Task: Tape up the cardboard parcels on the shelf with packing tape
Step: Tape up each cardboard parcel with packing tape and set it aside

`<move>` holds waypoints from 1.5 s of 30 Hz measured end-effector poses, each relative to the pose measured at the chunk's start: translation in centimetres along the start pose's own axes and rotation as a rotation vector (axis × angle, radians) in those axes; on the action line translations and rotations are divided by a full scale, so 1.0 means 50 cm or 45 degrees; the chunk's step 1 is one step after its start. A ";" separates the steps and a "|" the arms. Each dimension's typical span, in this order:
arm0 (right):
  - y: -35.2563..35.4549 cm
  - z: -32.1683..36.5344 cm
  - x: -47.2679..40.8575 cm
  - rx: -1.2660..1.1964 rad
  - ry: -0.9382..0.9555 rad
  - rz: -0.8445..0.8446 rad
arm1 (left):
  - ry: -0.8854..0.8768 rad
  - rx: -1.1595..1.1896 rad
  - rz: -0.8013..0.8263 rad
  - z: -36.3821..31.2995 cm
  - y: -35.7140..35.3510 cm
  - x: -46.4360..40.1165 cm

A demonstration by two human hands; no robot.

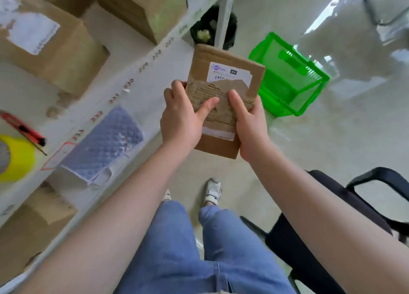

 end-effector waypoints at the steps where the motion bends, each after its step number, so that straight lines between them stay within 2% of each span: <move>1: 0.032 -0.006 -0.021 -0.019 -0.026 0.002 | 0.009 0.002 0.048 -0.014 -0.040 -0.020; 4: 0.119 -0.023 -0.087 -0.021 -0.073 -0.014 | -0.005 -0.005 0.180 -0.053 -0.142 -0.086; 10: 0.258 -0.024 -0.217 -0.019 -0.155 -0.225 | -0.110 -0.098 0.518 -0.161 -0.291 -0.232; 18: 0.387 0.087 -0.420 -0.054 -0.200 -0.448 | -0.245 -0.109 0.756 -0.354 -0.391 -0.443; 26: 0.490 0.206 -0.598 -0.064 -0.158 -0.486 | -0.314 -0.120 0.768 -0.515 -0.472 -0.613; 35: 0.600 0.252 -0.778 -0.083 -0.096 -0.419 | -0.194 -0.078 0.752 -0.593 -0.608 -0.766; 39: 0.663 0.199 -0.842 0.016 -0.155 -0.460 | -0.153 -0.125 0.779 -0.577 -0.700 -0.812; 45: 0.723 0.023 -0.946 0.077 -0.381 -0.581 | -0.011 -0.227 0.785 -0.470 -0.849 -0.876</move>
Point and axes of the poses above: each hand's wrist, its own x-axis away from the middle knuckle, its own y-axis out of the back of the hand, z = x × y, the point moved 9 cm from there along -x, towards the middle knuckle, and after that the axes turned 9 degrees about z, right-handed, at the moved point
